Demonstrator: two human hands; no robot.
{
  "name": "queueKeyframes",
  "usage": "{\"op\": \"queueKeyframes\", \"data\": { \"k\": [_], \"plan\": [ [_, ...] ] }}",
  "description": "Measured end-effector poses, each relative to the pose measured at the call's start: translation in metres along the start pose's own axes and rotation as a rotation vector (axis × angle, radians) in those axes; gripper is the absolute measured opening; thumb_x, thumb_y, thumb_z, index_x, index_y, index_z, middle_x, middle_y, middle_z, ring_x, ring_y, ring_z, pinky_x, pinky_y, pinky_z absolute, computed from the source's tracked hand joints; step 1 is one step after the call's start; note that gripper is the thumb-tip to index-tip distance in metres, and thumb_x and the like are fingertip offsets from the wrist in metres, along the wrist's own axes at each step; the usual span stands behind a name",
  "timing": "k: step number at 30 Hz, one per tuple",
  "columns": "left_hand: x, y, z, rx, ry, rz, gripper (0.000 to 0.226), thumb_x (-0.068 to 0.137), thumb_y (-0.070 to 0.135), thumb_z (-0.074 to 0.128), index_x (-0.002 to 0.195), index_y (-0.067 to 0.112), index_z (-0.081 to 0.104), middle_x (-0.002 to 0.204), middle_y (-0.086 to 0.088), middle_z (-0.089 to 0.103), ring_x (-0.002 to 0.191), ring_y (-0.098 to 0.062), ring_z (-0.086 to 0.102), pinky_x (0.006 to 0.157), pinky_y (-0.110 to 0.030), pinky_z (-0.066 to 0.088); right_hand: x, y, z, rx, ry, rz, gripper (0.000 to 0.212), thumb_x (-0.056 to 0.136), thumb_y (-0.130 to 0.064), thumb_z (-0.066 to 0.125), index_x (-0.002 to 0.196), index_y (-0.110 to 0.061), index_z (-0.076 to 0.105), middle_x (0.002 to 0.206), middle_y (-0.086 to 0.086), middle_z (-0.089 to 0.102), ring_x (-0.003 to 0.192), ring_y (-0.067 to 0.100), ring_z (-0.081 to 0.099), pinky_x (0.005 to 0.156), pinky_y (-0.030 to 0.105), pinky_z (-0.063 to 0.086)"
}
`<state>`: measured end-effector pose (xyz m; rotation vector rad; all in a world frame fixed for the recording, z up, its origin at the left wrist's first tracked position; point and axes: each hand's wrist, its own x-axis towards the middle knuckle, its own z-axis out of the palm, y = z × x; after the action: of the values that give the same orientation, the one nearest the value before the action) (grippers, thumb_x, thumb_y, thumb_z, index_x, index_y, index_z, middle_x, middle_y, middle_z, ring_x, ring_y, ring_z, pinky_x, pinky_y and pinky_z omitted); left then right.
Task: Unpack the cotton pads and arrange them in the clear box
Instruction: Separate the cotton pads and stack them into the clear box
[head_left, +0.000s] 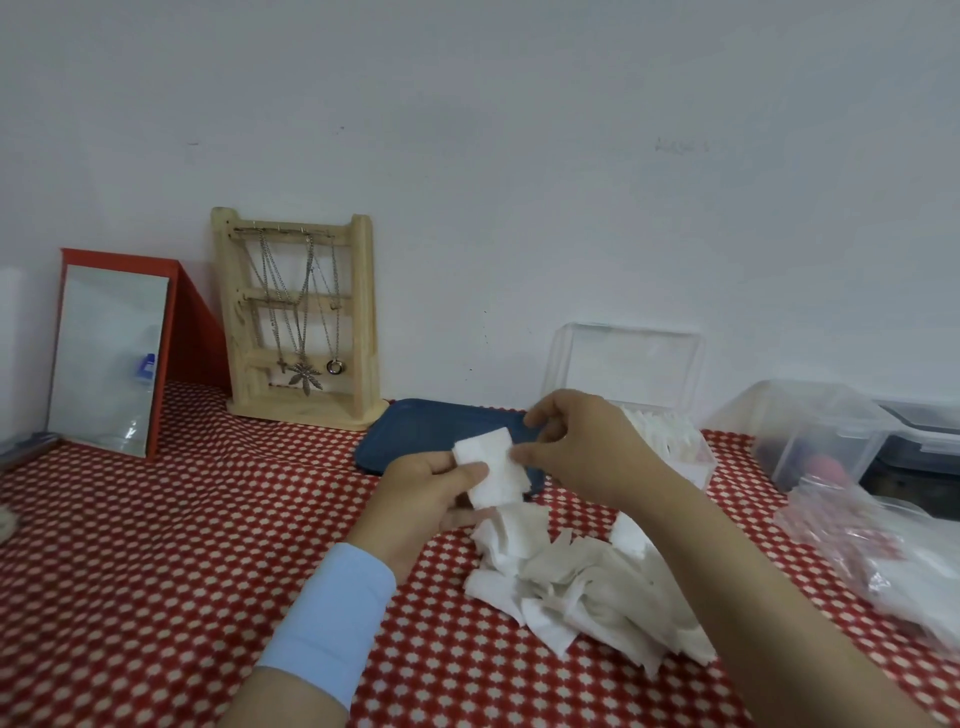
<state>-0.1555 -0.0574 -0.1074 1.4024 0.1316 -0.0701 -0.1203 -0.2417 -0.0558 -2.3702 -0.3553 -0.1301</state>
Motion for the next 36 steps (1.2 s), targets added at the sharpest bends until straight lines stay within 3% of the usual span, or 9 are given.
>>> {"op": "queueKeyframes", "data": {
  "k": [4, 7, 9, 13, 18, 23, 28, 33, 36],
  "plan": [
    [0.002, 0.005, -0.013, -0.111, 0.083, 0.026, 0.014, 0.099, 0.013, 0.062, 0.107, 0.005, 0.07, 0.101, -0.014, 0.079, 0.093, -0.024, 0.077, 0.075, -0.033, 0.064, -0.002, 0.006, -0.002, -0.181, -0.186, -0.145, 0.018, 0.082, -0.023, 0.078, 0.091, -0.037, 0.072, 0.09, -0.02, 0.067, 0.084, 0.0, 0.063, 0.074, 0.014, 0.046],
    [0.003, 0.004, -0.015, -0.127, 0.137, 0.041, 0.007, 0.098, 0.013, 0.064, 0.099, 0.01, 0.07, 0.101, -0.013, 0.078, 0.093, -0.024, 0.077, 0.076, -0.033, 0.064, -0.007, 0.006, 0.005, -0.258, -0.416, -0.171, 0.035, 0.081, -0.021, 0.08, 0.111, -0.036, 0.072, 0.103, -0.024, 0.066, 0.087, -0.006, 0.06, 0.077, 0.013, 0.047],
    [0.004, 0.002, -0.014, -0.13, 0.153, 0.04, 0.007, 0.098, 0.013, 0.065, 0.1, 0.01, 0.07, 0.104, -0.013, 0.078, 0.095, -0.024, 0.077, 0.079, -0.035, 0.063, -0.008, 0.006, 0.01, -0.328, -0.473, -0.179, 0.048, 0.08, -0.022, 0.08, 0.124, -0.035, 0.067, 0.108, -0.022, 0.062, 0.09, -0.003, 0.057, 0.079, 0.015, 0.045],
    [0.005, 0.0, -0.012, -0.112, 0.151, 0.049, 0.011, 0.098, 0.014, 0.064, 0.106, 0.008, 0.07, 0.108, -0.014, 0.077, 0.097, -0.025, 0.076, 0.084, -0.038, 0.062, -0.007, 0.008, 0.009, -0.336, -0.43, -0.172, 0.031, 0.079, -0.021, 0.08, 0.106, -0.034, 0.072, 0.086, -0.017, 0.056, 0.075, 0.002, 0.055, 0.064, 0.017, 0.047],
    [0.005, -0.003, -0.009, -0.092, 0.142, 0.033, 0.016, 0.099, 0.015, 0.064, 0.111, 0.007, 0.07, 0.108, -0.014, 0.077, 0.099, -0.025, 0.076, 0.083, -0.037, 0.062, -0.005, 0.011, -0.002, -0.195, -0.432, -0.13, 0.009, 0.082, -0.028, 0.08, 0.082, -0.035, 0.073, 0.078, -0.014, 0.065, 0.074, 0.006, 0.065, 0.067, 0.022, 0.055],
    [0.003, -0.001, -0.004, -0.104, 0.108, 0.039, 0.016, 0.098, 0.016, 0.065, 0.106, 0.006, 0.073, 0.102, -0.013, 0.079, 0.098, -0.026, 0.076, 0.077, -0.034, 0.063, -0.001, 0.012, -0.024, 0.21, -0.273, -0.023, 0.01, 0.085, -0.015, 0.08, 0.09, -0.008, 0.076, 0.065, -0.009, 0.066, 0.057, 0.003, 0.058, 0.057, 0.018, 0.047],
    [0.0, -0.001, 0.002, -0.084, 0.06, 0.037, 0.02, 0.098, 0.017, 0.066, 0.111, 0.005, 0.074, 0.104, -0.012, 0.079, 0.097, -0.026, 0.076, 0.075, -0.033, 0.062, -0.004, 0.003, -0.028, 0.532, -0.269, 0.048, 0.009, 0.084, -0.01, 0.08, 0.092, -0.007, 0.077, 0.079, 0.007, 0.074, 0.065, 0.016, 0.064, 0.056, 0.025, 0.05],
    [-0.005, 0.001, 0.011, -0.129, -0.066, -0.003, 0.025, 0.1, 0.022, 0.061, 0.11, 0.003, 0.075, 0.105, -0.016, 0.078, 0.098, -0.027, 0.076, 0.076, -0.033, 0.064, -0.007, -0.008, -0.009, 0.434, -0.176, 0.054, 0.011, 0.082, -0.013, 0.083, 0.086, -0.006, 0.076, 0.065, -0.002, 0.072, 0.05, 0.004, 0.063, 0.047, 0.018, 0.047],
    [-0.007, 0.002, 0.013, -0.134, -0.088, -0.015, 0.029, 0.101, 0.024, 0.059, 0.112, 0.002, 0.073, 0.105, -0.017, 0.078, 0.099, -0.028, 0.076, 0.077, -0.032, 0.064, -0.007, -0.009, -0.005, 0.381, -0.128, 0.069, 0.014, 0.081, -0.016, 0.085, 0.086, -0.007, 0.075, 0.067, -0.004, 0.073, 0.051, 0.002, 0.065, 0.047, 0.015, 0.047]
  ]
}}
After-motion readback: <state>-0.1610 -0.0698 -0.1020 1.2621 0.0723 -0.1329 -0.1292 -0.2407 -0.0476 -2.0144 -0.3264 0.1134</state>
